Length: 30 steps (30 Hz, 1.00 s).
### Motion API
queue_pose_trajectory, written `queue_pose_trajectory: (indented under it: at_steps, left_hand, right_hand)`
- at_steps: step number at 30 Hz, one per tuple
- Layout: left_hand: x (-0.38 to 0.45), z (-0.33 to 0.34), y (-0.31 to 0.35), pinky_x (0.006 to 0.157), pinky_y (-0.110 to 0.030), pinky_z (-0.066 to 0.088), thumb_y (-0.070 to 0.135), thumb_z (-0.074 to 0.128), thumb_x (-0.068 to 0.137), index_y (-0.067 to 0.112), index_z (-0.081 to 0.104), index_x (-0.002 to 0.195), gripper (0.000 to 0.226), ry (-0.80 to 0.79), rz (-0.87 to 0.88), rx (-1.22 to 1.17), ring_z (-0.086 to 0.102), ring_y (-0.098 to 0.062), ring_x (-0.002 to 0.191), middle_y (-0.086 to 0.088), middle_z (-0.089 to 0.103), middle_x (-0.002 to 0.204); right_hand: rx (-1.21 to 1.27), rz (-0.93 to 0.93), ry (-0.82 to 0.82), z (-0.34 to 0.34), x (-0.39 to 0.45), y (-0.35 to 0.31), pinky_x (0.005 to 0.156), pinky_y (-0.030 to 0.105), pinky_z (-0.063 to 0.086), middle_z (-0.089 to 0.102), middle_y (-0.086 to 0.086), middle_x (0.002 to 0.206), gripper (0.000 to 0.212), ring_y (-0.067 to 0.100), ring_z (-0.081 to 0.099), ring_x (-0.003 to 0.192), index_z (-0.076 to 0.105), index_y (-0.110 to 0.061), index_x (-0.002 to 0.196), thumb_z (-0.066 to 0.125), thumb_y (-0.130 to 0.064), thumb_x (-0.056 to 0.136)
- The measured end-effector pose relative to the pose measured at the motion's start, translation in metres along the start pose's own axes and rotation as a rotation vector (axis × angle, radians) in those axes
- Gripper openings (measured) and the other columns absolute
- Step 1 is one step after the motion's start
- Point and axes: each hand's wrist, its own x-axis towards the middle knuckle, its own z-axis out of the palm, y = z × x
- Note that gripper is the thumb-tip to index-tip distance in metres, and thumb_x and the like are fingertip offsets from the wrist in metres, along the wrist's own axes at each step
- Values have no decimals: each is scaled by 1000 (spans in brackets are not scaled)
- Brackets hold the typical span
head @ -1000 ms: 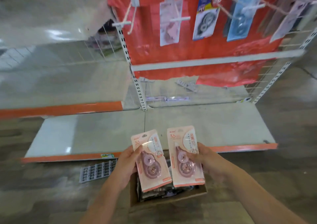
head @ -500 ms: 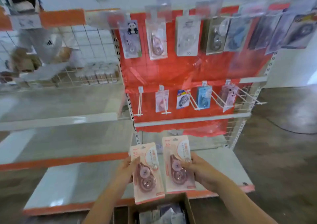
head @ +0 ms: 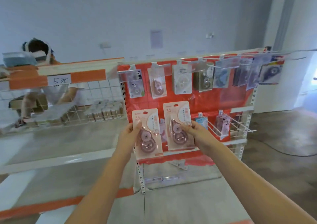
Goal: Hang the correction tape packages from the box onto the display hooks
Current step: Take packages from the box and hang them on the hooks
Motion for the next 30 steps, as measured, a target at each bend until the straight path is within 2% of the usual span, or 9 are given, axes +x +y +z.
queue_pose_trajectory:
  at_steps: [3,7,10,15,19,23,25,28,30]
  left_hand:
    - [20,4,7,81,-43,56,33,59,93,18,67,95,17,29,12,-94,69,-27,89,-8,73,97]
    - [47,11,12,66,-25,56,30,55,95,16,64,102,18,86,35,-124,68,-16,82,-3,71,94]
    - [71,13,11,83,-41,55,32,57,94,16,65,99,19,130,48,-131,69,-25,92,-7,72,98]
    - [104,22,14,64,-32,54,30,56,95,14,62,92,17,209,66,-124,68,-19,72,-5,70,88]
    - [121,27,16,68,-37,58,28,57,93,9,62,100,21,223,69,-179,70,-23,76,-10,72,93]
    - [133,30,15,77,-44,57,29,57,93,12,62,101,20,230,55,-187,70,-27,84,-9,72,97]
    - [139,30,14,69,-37,59,30,57,94,15,62,97,16,242,59,-176,71,-20,76,-5,72,92]
    - [148,31,20,54,-27,56,29,55,94,17,62,94,13,253,74,-178,70,-10,62,-2,71,86]
    - [153,32,24,48,-22,54,26,55,95,16,61,95,12,244,88,-194,69,-6,58,-1,70,84]
  right_hand:
    - [-16,-43,-1,9,25,-7,86,27,50,68,-4,106,15,11,64,98,61,-24,101,62,-16,89]
    - [-44,-65,-19,10,65,-14,85,37,54,68,5,113,24,20,66,99,58,-15,115,61,-17,91]
    - [-70,-84,-45,9,99,-21,90,39,54,67,5,117,29,21,66,103,56,-17,119,61,-19,91]
    - [-96,-200,-105,10,142,-36,90,31,52,67,-2,116,23,15,64,106,60,-27,112,60,-15,92]
    - [-81,-244,-125,10,166,-44,91,36,52,68,1,116,26,16,65,106,59,-22,117,60,-17,92]
    - [-106,-194,-40,13,188,-42,96,45,50,68,8,114,27,25,64,106,60,-16,115,62,-26,90]
    - [-144,-144,23,16,199,-42,94,46,50,65,14,115,26,30,62,106,59,-10,110,61,-28,91]
    - [-206,-76,93,21,216,-50,84,32,47,62,12,115,31,21,59,100,56,-5,107,58,-32,93]
    - [-225,-39,134,23,229,-53,90,37,44,60,16,121,43,25,56,108,56,2,114,58,-35,93]
